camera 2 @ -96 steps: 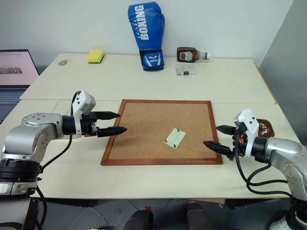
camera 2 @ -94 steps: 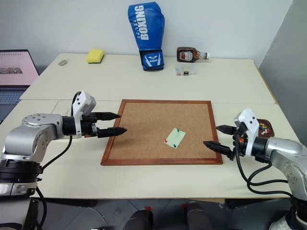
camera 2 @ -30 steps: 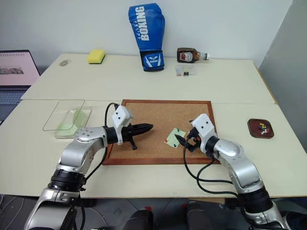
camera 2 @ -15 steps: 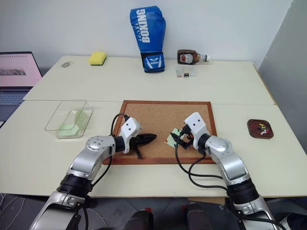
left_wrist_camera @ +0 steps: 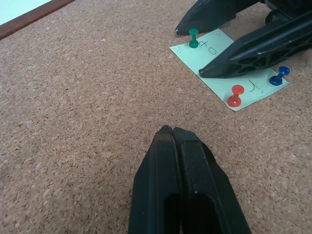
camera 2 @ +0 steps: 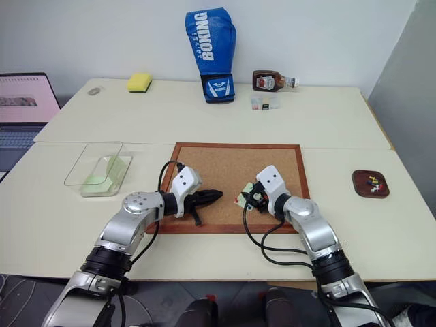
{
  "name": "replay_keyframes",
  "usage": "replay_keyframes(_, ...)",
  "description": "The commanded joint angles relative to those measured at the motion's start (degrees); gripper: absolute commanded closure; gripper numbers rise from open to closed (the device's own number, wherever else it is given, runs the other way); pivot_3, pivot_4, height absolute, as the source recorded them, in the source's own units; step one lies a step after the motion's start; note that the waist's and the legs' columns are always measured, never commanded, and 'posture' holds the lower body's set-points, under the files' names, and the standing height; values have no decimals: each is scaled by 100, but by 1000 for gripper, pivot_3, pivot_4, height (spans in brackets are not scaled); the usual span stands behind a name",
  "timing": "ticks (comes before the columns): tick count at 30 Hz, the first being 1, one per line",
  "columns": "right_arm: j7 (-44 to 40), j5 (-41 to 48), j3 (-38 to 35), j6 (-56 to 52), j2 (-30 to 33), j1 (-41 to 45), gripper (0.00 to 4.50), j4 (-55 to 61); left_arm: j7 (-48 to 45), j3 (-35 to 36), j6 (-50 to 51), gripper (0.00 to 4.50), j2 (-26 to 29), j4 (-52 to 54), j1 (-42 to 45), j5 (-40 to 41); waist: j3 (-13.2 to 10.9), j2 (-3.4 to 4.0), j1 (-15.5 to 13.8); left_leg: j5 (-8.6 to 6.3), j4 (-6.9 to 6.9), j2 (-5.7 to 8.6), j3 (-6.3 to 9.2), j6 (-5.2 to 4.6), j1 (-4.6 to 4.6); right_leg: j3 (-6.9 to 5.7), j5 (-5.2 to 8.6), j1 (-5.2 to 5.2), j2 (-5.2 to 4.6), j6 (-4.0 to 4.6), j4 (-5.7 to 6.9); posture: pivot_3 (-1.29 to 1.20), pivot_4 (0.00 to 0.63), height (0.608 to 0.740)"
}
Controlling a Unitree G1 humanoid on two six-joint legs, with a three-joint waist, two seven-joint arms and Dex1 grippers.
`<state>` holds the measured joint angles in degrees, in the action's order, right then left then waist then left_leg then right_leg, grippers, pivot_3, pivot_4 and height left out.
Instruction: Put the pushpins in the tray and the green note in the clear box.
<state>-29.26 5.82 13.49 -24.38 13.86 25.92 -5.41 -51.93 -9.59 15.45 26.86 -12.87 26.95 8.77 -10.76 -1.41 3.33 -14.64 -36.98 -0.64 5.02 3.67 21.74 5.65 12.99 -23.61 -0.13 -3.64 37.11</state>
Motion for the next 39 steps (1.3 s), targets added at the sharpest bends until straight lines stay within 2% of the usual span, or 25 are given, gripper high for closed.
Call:
replay_keyframes(1,-42,61,-140,83,-80,156,2427,-17,-8,-26,-5,4500,43,45,-1,-86,0,0,1,0,0,0,0,0,0,0,0,0,0,0,0,0,150,740)
replay_keyframes(6,-26,-1,-212,148,-82,189,3306,-140,1,-92,2,4500,42,139,-78,-133,0,0,2,0,0,0,0,0,0,0,0,0,0,0,0,0,150,740)
replay_keyframes(7,-24,1,-228,149,-83,195,3666,-142,1,-94,5,4500,39,151,-86,-137,0,0,2,0,0,0,0,0,0,0,0,0,0,0,0,0,150,740)
replay_keyframes(11,-7,-6,-287,169,-87,227,4469,-159,-3,-87,16,4500,20,184,-102,-159,0,0,1,0,2,0,0,0,0,0,0,0,0,0,-2,0,150,740)
replay_keyframes(39,86,339,-723,-64,-12,-25,4469,980,19,-120,11,4500,3,0,-22,-281,0,1,2,0,2,0,0,0,9,0,0,-11,0,0,-1,0,150,740)
